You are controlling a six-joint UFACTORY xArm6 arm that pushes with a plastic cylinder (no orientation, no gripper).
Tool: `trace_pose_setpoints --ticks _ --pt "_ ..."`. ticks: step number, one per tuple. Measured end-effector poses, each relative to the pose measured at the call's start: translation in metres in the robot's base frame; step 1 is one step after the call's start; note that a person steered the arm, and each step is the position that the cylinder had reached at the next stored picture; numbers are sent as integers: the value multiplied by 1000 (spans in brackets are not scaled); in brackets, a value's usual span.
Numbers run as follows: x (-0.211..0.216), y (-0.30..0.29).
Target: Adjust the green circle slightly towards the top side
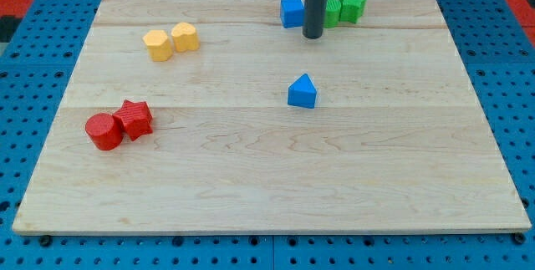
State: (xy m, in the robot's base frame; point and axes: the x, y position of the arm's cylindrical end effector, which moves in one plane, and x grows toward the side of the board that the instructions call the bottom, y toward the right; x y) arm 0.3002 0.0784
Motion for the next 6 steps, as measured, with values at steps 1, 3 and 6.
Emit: trace_pose_setpoints --ticks 1,3,6 --pt "-2 20" --pt "-25 12" --pt "39 45"
